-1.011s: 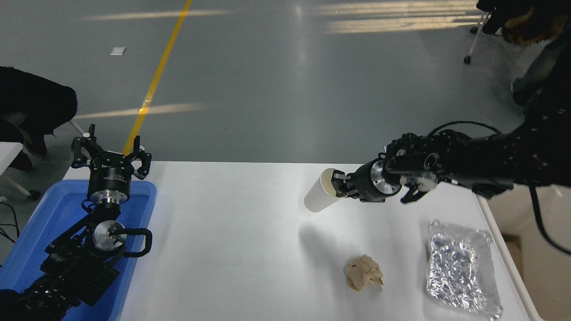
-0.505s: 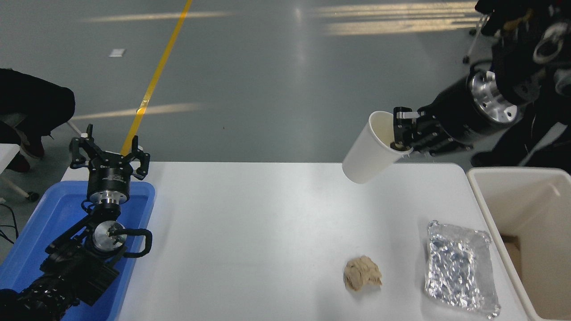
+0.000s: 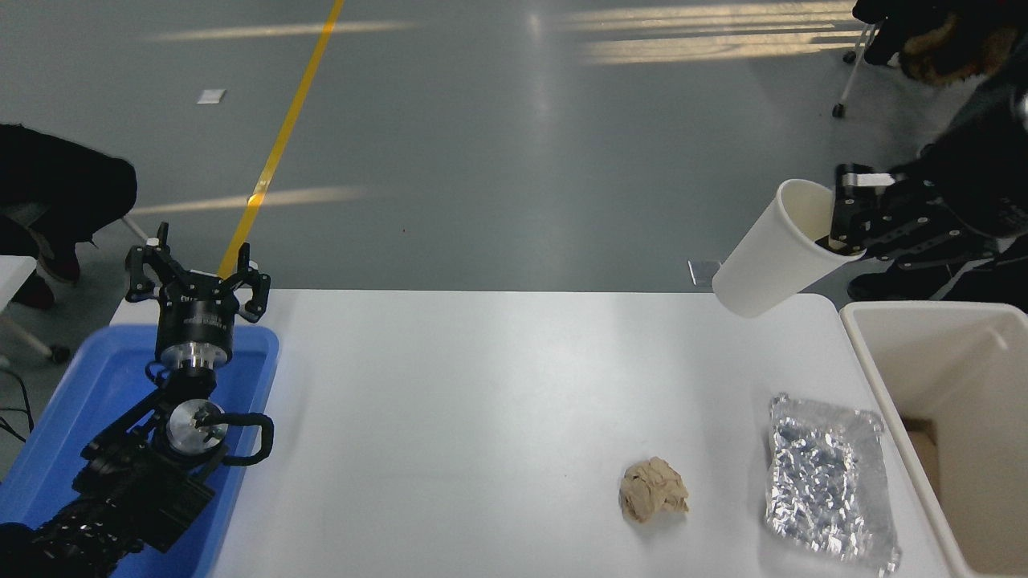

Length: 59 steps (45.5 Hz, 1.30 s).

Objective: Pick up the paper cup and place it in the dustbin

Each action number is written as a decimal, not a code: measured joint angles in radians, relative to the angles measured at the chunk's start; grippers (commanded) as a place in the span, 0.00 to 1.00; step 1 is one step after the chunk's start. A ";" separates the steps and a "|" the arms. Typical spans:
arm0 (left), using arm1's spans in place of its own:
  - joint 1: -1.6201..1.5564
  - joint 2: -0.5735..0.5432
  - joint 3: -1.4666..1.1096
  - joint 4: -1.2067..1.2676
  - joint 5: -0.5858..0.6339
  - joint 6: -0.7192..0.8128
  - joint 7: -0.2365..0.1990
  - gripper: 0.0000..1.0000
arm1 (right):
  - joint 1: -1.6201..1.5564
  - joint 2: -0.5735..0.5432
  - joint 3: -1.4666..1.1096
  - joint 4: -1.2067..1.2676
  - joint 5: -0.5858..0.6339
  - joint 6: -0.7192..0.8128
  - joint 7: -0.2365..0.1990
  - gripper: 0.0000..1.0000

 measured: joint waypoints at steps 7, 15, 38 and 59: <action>0.000 0.000 0.000 0.000 0.000 0.000 0.000 0.99 | -0.270 -0.061 0.041 -0.195 -0.020 -0.072 -0.001 0.00; 0.000 0.000 0.001 0.000 0.000 0.000 0.001 0.99 | -0.632 -0.106 0.180 -0.488 -0.025 -0.116 -0.002 0.00; 0.000 0.000 0.001 0.000 0.000 0.000 0.001 0.99 | -1.484 -0.030 0.617 -1.241 -0.027 -0.185 -0.005 0.00; 0.000 0.000 0.000 0.000 0.000 0.000 0.001 0.99 | -1.683 0.040 0.716 -1.378 -0.020 -0.298 -0.006 1.00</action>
